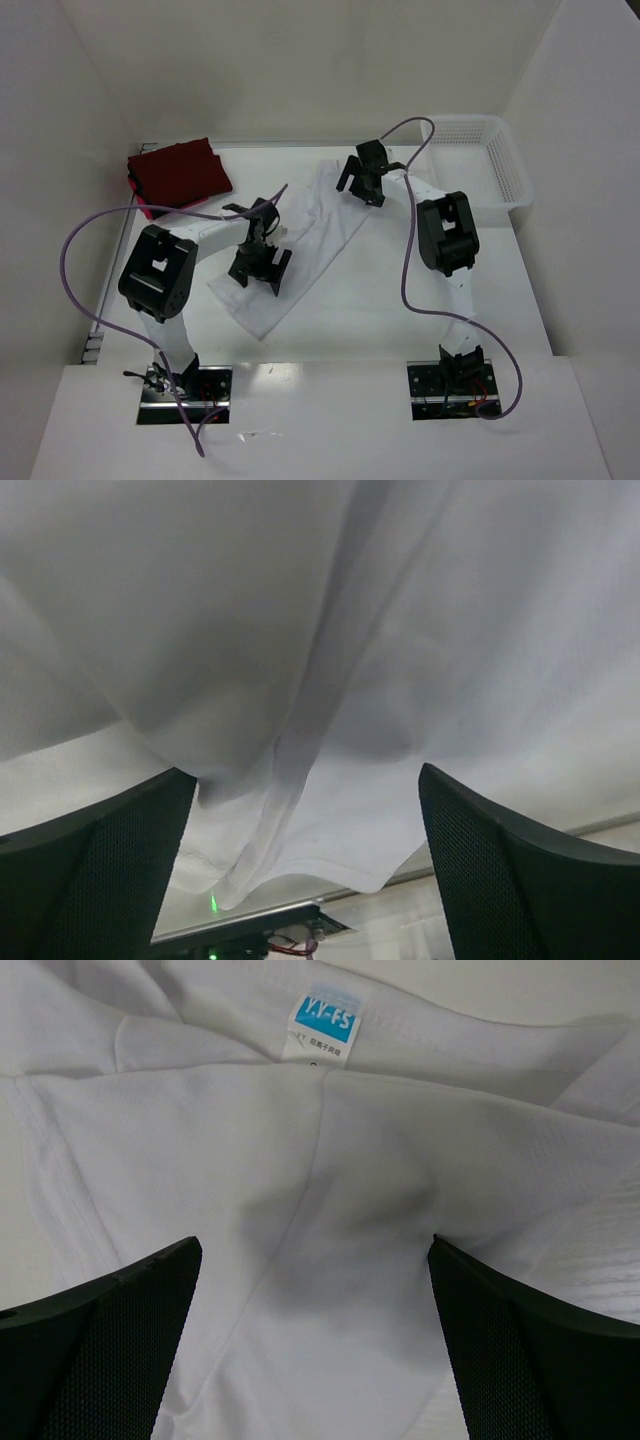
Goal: Fold and stack the t-shirts
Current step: Rotate the tshirt 90 degrees
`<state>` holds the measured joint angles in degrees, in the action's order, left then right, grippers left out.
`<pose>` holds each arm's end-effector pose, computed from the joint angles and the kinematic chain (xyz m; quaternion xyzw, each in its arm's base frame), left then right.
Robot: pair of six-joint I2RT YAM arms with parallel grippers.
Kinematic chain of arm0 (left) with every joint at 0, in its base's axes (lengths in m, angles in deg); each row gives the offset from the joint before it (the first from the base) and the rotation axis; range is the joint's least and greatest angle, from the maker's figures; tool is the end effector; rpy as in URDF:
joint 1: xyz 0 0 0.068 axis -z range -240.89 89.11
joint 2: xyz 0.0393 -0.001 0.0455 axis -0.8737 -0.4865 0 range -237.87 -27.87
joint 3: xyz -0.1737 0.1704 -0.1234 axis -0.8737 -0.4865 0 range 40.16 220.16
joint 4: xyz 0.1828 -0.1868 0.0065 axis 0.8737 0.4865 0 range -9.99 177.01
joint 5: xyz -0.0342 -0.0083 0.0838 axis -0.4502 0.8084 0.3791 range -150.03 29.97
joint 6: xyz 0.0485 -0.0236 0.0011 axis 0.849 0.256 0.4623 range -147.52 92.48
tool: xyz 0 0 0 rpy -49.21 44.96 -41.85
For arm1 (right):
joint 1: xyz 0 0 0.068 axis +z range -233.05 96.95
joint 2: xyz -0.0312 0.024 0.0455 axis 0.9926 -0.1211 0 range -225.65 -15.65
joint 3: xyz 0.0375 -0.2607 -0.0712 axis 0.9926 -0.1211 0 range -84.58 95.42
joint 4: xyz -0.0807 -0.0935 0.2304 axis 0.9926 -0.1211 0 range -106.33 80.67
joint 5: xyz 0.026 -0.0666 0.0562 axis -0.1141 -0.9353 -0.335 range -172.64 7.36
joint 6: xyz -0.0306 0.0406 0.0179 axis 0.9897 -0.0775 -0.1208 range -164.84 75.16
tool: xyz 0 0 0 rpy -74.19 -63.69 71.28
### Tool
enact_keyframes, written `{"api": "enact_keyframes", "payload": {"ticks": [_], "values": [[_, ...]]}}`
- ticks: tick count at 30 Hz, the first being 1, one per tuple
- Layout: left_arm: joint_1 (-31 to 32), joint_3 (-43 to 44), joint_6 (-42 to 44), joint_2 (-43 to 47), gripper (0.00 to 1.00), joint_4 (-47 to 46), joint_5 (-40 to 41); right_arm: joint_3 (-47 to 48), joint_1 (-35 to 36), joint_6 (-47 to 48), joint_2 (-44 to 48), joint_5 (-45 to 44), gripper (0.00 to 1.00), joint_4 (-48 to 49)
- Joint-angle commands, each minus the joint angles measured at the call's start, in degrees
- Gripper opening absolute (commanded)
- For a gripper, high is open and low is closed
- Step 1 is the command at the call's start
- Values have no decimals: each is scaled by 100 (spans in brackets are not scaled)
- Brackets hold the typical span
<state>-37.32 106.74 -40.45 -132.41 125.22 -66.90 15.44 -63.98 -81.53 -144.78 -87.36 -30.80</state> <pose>0.3001 -0.1356 0.1571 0.0960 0.9918 -0.0754 0.0377 0.4731 0.1603 0.1670 0.1579 0.9273 0.1233 0.3161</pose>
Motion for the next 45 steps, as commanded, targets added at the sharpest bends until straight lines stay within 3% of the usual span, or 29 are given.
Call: {"api": "enact_keyframes", "payload": {"ticks": [1, 11, 20, 23, 26, 34, 39, 45], "values": [[472, -190, -500, -295, 100, 93, -827, 315, -26, 171, -367, 94, 100, -7], [1614, 111, -1001, -369, 100, -100, -1827, 1657, -79, 390, -1156, 218, 100, -291], [1712, 338, -1214, -339, 100, -653, -2268, 2695, -132, 647, -1609, 533, 100, -412], [1712, 510, -1239, -392, 100, -638, -2035, 3115, -132, 735, -1642, 649, 100, -553], [1653, 706, -1251, -15, 100, -592, -1311, 3663, -184, 900, -1480, 649, 100, -910], [1545, 452, -1740, 1350, 100, -953, -567, 2663, -132, 1066, -1, 816, 100, -674], [1545, 235, -1825, 1832, 100, -847, -306, 2308, 253, 1313, -24, 733, 100, -865], [1545, -347, -2170, 2463, 100, -1128, -236, 1786, 816, 1155, -433, 15, 100, -929]]}}
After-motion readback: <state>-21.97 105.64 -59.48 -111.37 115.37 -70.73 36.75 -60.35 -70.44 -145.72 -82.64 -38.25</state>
